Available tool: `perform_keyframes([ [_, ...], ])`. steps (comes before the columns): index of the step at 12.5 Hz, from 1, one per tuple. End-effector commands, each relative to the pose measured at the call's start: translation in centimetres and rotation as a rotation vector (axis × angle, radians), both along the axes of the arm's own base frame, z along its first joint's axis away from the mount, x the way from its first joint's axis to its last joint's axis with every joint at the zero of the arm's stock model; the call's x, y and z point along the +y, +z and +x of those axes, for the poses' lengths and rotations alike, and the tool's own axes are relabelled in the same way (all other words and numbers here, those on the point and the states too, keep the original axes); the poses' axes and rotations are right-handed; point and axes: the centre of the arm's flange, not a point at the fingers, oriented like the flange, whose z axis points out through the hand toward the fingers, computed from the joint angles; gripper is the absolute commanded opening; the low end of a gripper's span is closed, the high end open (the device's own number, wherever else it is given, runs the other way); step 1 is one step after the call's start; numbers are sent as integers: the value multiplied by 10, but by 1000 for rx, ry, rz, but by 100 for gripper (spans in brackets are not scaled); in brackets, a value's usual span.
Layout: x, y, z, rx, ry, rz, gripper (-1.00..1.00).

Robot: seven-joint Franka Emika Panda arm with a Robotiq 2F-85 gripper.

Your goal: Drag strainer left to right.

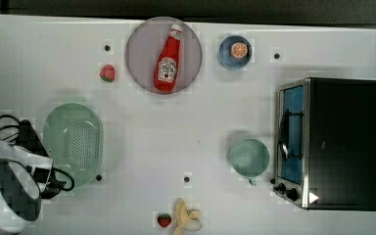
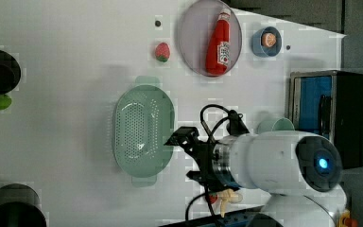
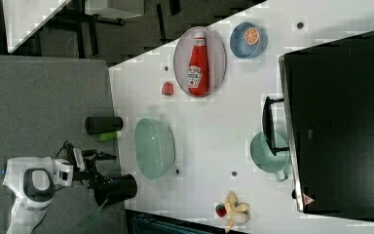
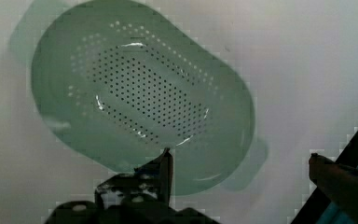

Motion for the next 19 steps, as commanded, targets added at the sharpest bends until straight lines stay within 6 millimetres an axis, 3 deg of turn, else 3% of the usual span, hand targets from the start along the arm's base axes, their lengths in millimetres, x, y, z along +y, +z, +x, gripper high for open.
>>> perform_keyframes([
  [1,-14,-26,25,-7,-407,-4,100],
  [5,-13,-104,31,30,-472,9,100],
  [9,-16,-158,33,39,-482,60,100],
  [14,-39,-200,27,20,-480,49,100],
  [19,-71,-218,33,-1,-522,31,100],
])
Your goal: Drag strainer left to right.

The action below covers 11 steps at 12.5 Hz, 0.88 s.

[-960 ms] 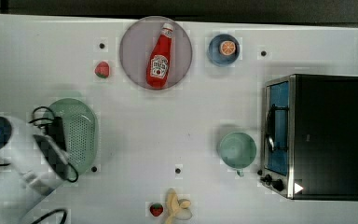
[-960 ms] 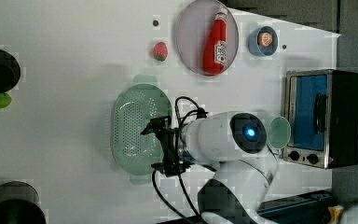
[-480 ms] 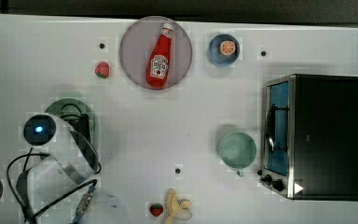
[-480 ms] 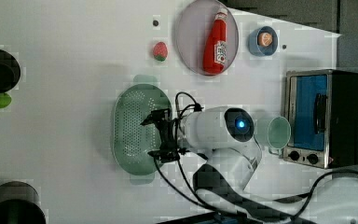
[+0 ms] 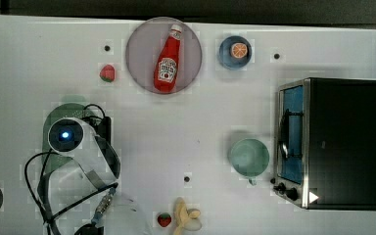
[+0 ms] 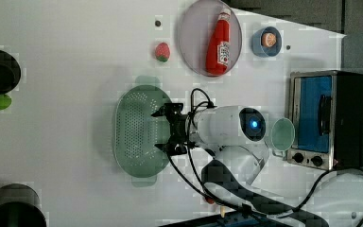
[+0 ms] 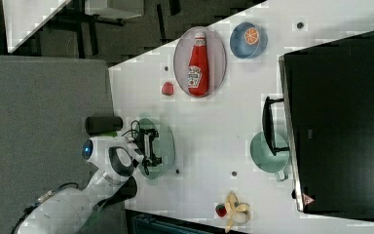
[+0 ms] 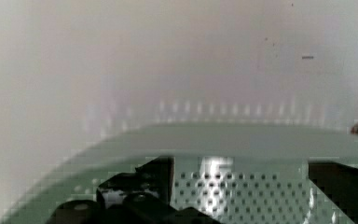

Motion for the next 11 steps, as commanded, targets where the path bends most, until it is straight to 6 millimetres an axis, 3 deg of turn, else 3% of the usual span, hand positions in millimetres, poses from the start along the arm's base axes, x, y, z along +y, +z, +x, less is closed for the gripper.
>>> perform_keyframes([
  [1,-11,-6,-6,21,-10,-48,100],
  [11,-108,3,10,-13,-45,-125,100],
])
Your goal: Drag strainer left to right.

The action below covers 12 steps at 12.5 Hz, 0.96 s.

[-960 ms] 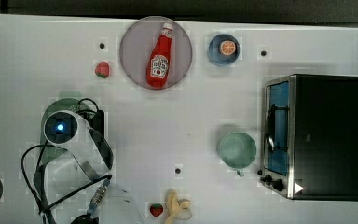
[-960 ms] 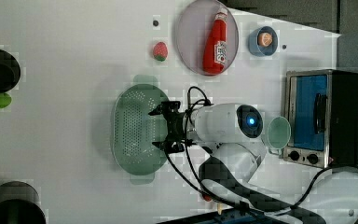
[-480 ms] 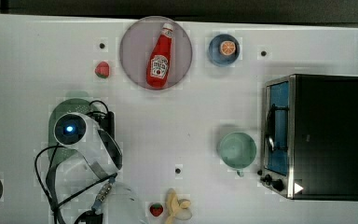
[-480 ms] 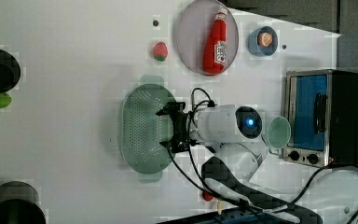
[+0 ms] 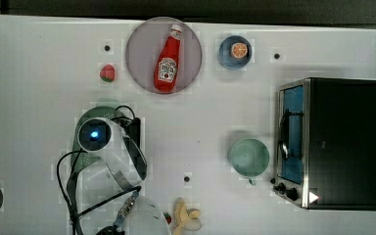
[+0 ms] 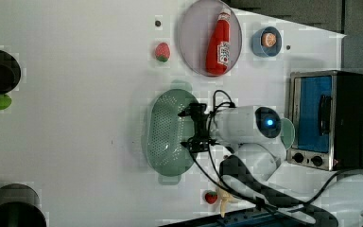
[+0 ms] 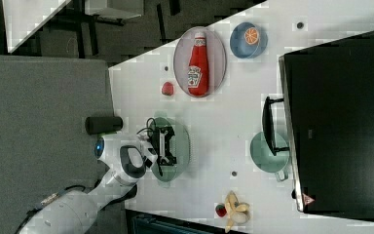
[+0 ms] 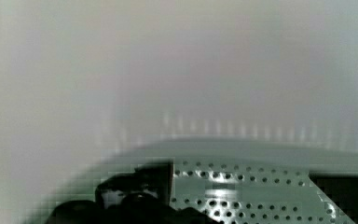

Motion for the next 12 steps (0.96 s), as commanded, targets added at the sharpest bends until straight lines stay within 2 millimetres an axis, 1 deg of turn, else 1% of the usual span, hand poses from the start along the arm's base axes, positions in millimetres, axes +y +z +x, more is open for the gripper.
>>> perform_keyframes([
  [1,-36,12,10,-26,19,-8,100],
  [2,-47,11,12,-25,24,-12,100],
  [3,-81,14,20,-31,21,-25,100],
  [12,-183,13,26,-21,93,-53,100],
])
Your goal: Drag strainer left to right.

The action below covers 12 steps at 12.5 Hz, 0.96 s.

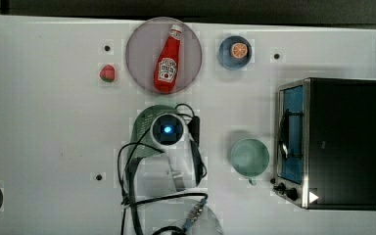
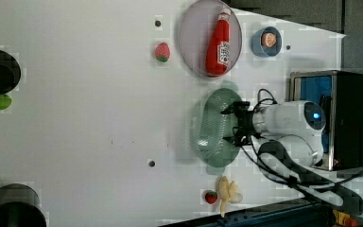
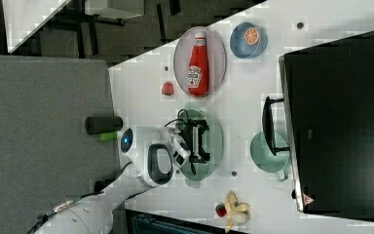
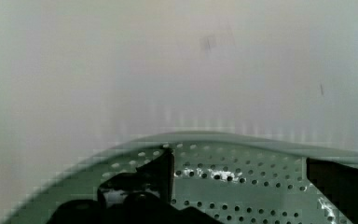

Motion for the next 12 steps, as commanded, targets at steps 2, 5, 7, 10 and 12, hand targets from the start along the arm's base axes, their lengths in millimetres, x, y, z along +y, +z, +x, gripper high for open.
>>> perform_keyframes([
  [2,-42,15,15,-25,85,2,100],
  [5,-70,15,15,-26,51,-12,100],
  [7,-85,16,14,-27,57,-17,100],
  [10,-104,16,13,-27,50,-26,100],
  [12,-112,16,12,-25,36,-32,100],
])
